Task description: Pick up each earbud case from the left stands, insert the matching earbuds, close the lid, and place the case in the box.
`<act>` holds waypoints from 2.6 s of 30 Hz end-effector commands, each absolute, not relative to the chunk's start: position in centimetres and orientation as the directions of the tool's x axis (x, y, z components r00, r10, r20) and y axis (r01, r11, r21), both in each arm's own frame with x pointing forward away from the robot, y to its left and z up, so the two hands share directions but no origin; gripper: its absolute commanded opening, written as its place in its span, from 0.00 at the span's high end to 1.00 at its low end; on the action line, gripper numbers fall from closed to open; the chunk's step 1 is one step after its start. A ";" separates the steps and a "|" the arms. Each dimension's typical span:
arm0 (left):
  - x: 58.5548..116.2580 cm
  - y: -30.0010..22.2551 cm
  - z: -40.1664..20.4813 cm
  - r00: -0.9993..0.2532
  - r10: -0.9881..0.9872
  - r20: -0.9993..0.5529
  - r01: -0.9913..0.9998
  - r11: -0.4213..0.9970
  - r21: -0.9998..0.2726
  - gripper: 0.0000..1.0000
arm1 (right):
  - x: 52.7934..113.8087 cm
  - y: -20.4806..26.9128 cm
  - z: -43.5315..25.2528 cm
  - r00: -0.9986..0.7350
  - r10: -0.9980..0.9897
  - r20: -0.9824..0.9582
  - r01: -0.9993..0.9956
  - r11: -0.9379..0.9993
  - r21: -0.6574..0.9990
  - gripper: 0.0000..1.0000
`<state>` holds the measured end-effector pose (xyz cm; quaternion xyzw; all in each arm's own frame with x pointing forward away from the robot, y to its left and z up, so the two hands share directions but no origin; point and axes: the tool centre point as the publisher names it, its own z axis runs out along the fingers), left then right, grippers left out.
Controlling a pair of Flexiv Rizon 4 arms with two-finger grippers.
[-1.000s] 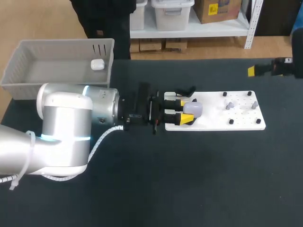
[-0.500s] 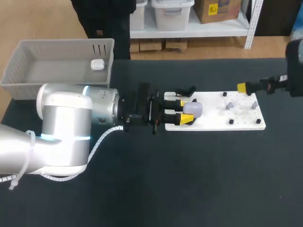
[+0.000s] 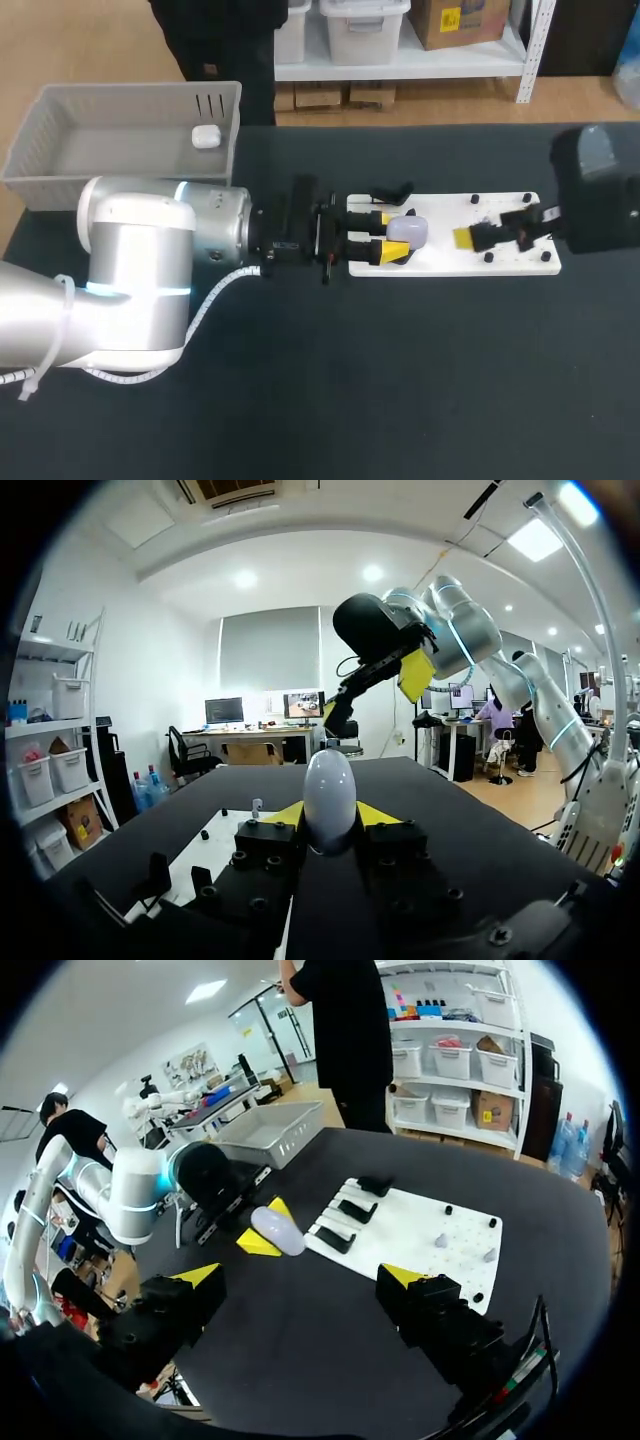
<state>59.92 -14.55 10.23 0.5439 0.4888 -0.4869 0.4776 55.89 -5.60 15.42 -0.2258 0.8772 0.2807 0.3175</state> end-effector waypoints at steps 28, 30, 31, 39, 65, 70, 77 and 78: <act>59.8 -14.5 10.2 0.050 0.064 -0.997 0.997 -0.061 0.046 1.00 | 59.2 -1.0 11.1 -0.760 -0.247 -0.601 -0.567 0.704 0.428 0.00; 59.8 -14.5 10.2 0.050 0.064 -0.997 0.997 -0.061 0.046 1.00 | 59.4 -1.1 10.9 -0.765 -0.243 -0.597 -0.561 0.706 0.432 0.00; 59.8 -14.5 10.2 0.050 0.064 -0.997 0.997 -0.061 0.046 1.00 | 59.5 -1.1 10.8 -0.766 -0.241 -0.596 -0.559 0.707 0.433 0.00; 59.8 -14.5 10.2 0.050 0.064 -0.997 0.997 -0.061 0.046 1.00 | 60.0 -1.5 10.4 -0.778 -0.222 -0.588 -0.538 0.720 0.439 0.00; 59.8 -14.5 10.2 0.050 0.064 -0.997 0.997 -0.061 0.046 1.00 | 61.9 -6.3 15.0 -0.724 -0.282 -0.630 -0.490 0.853 0.182 0.00; 59.8 -14.5 10.2 0.050 0.064 -0.997 0.997 -0.061 0.046 1.00 | 62.8 -9.2 15.2 -0.758 -0.391 -0.522 -0.448 0.894 -0.019 0.00; 59.8 -14.5 10.2 0.050 0.064 -0.997 0.997 -0.061 0.046 1.00 | 63.7 -12.7 13.2 -0.833 -0.439 -0.336 -0.408 0.898 -0.162 0.00; 59.8 -14.5 10.2 0.050 0.064 -0.997 0.997 -0.061 0.046 1.00 | 63.8 -13.2 12.8 -0.840 -0.443 -0.313 -0.407 0.896 -0.175 0.00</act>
